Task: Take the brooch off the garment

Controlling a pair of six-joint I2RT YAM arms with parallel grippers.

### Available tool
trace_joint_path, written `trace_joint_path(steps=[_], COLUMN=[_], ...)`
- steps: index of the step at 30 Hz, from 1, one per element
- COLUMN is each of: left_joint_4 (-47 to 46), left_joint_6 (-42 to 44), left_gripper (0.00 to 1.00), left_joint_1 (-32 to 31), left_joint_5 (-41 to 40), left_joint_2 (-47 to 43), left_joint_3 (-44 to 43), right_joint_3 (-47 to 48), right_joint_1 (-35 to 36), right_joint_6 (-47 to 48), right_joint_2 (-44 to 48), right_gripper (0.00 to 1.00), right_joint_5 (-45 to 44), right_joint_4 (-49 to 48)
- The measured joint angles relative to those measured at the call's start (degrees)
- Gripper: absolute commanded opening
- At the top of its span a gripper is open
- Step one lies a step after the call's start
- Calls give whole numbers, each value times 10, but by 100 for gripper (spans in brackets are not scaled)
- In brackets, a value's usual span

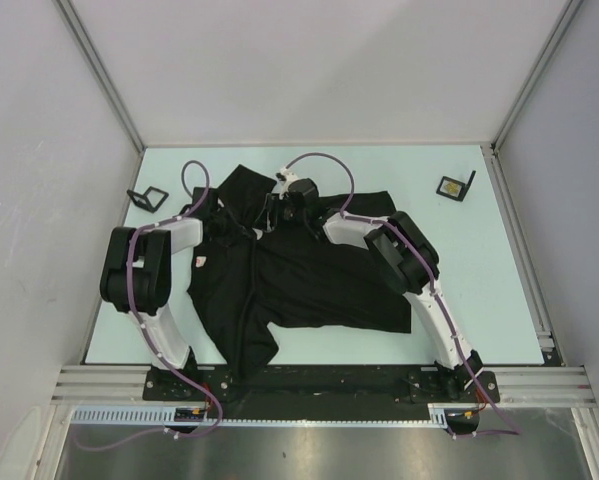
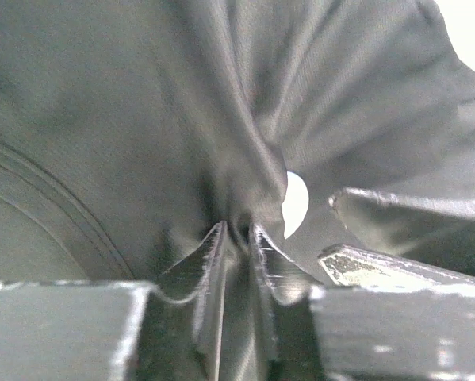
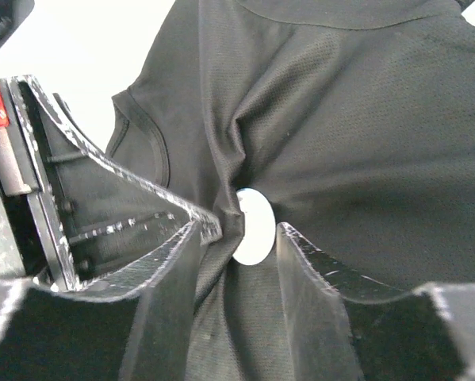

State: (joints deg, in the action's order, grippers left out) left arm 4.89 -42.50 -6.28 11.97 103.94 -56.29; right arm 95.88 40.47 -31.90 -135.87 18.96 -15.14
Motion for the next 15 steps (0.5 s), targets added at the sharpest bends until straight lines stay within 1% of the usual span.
trace_joint_path(steps=[4,5,9,10,15], left_joint_4=[10,12,15,15,15], left_joint_6=[0,0,0,0,0], left_gripper=[11,8,4,1,0], left_joint_1=[1,1,1,1,1], left_joint_5=[-3,-3,-3,-3,-3], left_joint_2=[9,10,11,11,11], left_joint_3=[-13,-15,-16,-16,-16], right_joint_3=[2,2,4,7,23], right_joint_1=[-1,-1,-2,-2,-2], right_joint_6=[-6,-7,-10,-10,-16], right_joint_2=[-4,-6,-12,-14,-27], right_gripper=[42,42,43,43,37], right_joint_5=[3,3,4,4,10], right_joint_4=[0,2,7,10,14])
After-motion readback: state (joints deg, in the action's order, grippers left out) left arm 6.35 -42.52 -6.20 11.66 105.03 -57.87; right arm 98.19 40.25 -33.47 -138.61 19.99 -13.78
